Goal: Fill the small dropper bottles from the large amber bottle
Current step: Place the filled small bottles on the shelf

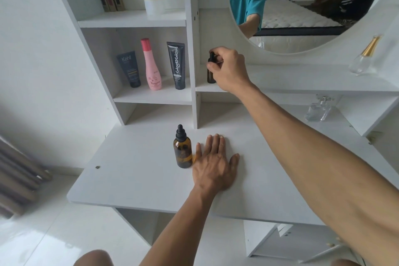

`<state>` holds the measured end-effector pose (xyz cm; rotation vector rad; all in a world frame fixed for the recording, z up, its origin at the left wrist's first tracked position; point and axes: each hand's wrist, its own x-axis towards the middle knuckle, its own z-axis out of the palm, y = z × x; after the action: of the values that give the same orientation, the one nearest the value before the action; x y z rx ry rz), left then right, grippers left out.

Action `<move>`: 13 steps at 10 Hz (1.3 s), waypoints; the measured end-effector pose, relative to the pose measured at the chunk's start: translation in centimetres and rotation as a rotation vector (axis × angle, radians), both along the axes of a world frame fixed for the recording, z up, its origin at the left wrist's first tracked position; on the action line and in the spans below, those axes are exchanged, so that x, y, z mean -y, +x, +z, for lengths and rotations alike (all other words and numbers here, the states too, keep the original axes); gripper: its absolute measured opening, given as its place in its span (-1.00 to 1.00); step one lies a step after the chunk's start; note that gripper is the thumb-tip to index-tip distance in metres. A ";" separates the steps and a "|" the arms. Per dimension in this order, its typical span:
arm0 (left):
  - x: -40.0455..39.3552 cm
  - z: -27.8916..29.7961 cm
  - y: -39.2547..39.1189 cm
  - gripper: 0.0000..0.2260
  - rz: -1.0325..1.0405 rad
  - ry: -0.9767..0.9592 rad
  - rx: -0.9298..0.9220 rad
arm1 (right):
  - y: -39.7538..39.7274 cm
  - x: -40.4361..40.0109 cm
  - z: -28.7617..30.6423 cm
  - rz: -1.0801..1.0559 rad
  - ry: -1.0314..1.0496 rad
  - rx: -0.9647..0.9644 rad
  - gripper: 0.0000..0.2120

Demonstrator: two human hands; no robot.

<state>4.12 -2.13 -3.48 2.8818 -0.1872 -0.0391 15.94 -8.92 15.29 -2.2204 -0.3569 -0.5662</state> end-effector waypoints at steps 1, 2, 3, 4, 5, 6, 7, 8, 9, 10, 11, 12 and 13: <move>0.0 0.0 0.0 -0.33 -0.001 0.007 0.005 | 0.1 0.1 -0.1 -0.005 0.002 -0.009 -0.70; 0.0 0.0 0.0 -0.32 -0.002 0.003 0.007 | 0.2 0.2 -0.1 -0.002 -0.003 -0.016 -0.67; -0.1 0.0 -0.1 -0.33 -0.001 -0.004 0.010 | 0.3 0.2 -0.1 0.002 -0.001 -0.017 -0.66; -0.1 0.0 -0.1 -0.33 0.000 -0.005 0.010 | 0.4 0.2 -0.2 0.000 0.000 -0.026 -0.63; 0.0 0.1 -0.1 -0.33 -0.001 -0.011 0.010 | 0.2 0.5 -0.1 -0.008 0.035 -0.044 -0.51; -0.1 0.0 0.0 -0.32 -0.004 -0.010 0.014 | -0.9 1.4 -0.1 -0.030 0.048 -0.021 -0.47; -0.2 -0.1 -0.1 -0.32 -0.007 -0.005 0.022 | -2.9 3.2 0.0 -0.063 0.075 0.047 -0.52; -0.2 -0.1 0.0 -0.32 -0.014 0.001 0.022 | -5.6 6.0 -0.3 -0.107 0.105 0.077 -0.59; -0.2 -0.3 0.1 -0.31 -0.015 0.010 0.027 | -8.2 9.4 -1.4 -0.156 0.108 0.053 -0.65; -0.2 -0.4 0.1 -0.31 -0.016 0.013 0.030 | -10.5 12.5 -3.7 -0.243 0.087 -0.002 -0.68; -0.3 -0.4 0.1 -0.31 -0.015 0.025 0.036 | -12.1 14.3 -6.9 -0.329 0.116 -0.087 -0.66; -0.2 -0.2 0.1 -0.31 -0.017 0.028 0.033 | -13.3 14.9 -10.1 -0.380 0.151 -0.167 -0.57; -0.2 -0.2 0.0 -0.30 -0.012 0.028 0.032 | -14.2 15.1 -12.3 -0.399 0.185 -0.235 -0.46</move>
<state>4.15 -1.92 -3.65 2.9105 -0.2113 0.0019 1.76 -23.99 2.98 -2.1550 0.2576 -0.5133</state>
